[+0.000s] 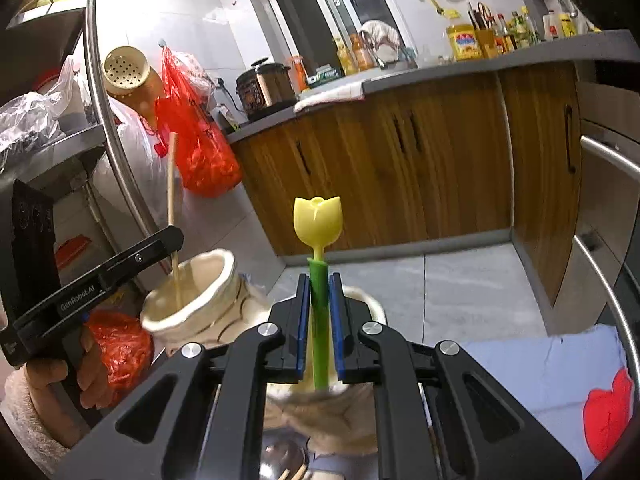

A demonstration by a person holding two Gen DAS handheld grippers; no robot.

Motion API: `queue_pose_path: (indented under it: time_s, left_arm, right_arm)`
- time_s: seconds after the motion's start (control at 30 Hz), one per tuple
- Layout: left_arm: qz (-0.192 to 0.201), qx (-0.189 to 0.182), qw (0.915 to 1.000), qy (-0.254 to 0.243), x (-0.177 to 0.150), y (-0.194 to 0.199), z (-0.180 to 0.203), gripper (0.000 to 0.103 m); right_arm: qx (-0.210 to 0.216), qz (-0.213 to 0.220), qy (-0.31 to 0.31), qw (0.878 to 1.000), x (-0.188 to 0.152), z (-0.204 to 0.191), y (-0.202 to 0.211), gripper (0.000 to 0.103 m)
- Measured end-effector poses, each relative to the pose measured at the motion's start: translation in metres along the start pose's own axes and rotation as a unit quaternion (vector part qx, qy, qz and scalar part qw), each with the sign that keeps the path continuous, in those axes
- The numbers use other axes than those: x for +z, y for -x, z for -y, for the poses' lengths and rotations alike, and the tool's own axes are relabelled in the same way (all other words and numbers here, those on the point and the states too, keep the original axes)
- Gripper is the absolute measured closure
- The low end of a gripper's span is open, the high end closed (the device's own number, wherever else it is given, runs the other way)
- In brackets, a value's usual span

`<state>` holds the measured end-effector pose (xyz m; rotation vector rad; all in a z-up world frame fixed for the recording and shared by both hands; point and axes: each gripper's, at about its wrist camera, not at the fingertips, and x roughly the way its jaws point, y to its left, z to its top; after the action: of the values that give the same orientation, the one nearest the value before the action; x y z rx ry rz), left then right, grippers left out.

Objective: Organize utensils
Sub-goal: 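Lift and carry the green utensil with the right tool while the left tool carries the chopstick to the holder, then drop the green utensil into the small cup while the left tool drops the chopstick in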

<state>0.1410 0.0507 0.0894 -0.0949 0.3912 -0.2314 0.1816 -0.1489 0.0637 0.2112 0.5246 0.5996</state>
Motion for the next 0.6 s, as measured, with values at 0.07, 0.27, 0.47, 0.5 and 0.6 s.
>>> queue_pose_path:
  time_s: [0.07,0.27,0.47,0.5,0.6]
  left_arm:
    - [-0.012,0.014,0.9998,-0.009,-0.002,0.001,0.005,0.098]
    - [-0.029,0.030,0.9987,-0.030,-0.008,0.000,0.015,0.098]
    - [-0.033,0.033,0.9982,-0.036,-0.012,-0.004,0.017,0.098]
    - [-0.033,0.035,0.9981,-0.038,-0.013,-0.004,0.018,0.098]
    - [-0.033,0.028,0.9984,-0.037,-0.013,-0.004,0.019,0.093]
  right_arm:
    - [-0.002,-0.006,0.005,1.000,-0.002,-0.003,0.002,0.093]
    - [-0.014,-0.018,0.023,0.999,-0.008,-0.011,0.000,0.093]
    - [-0.015,-0.028,0.021,0.999,-0.008,-0.011,-0.003,0.093]
    - [-0.014,-0.029,0.020,0.999,-0.008,-0.011,-0.004,0.093]
    - [-0.013,-0.030,0.017,0.999,-0.008,-0.010,-0.004,0.093]
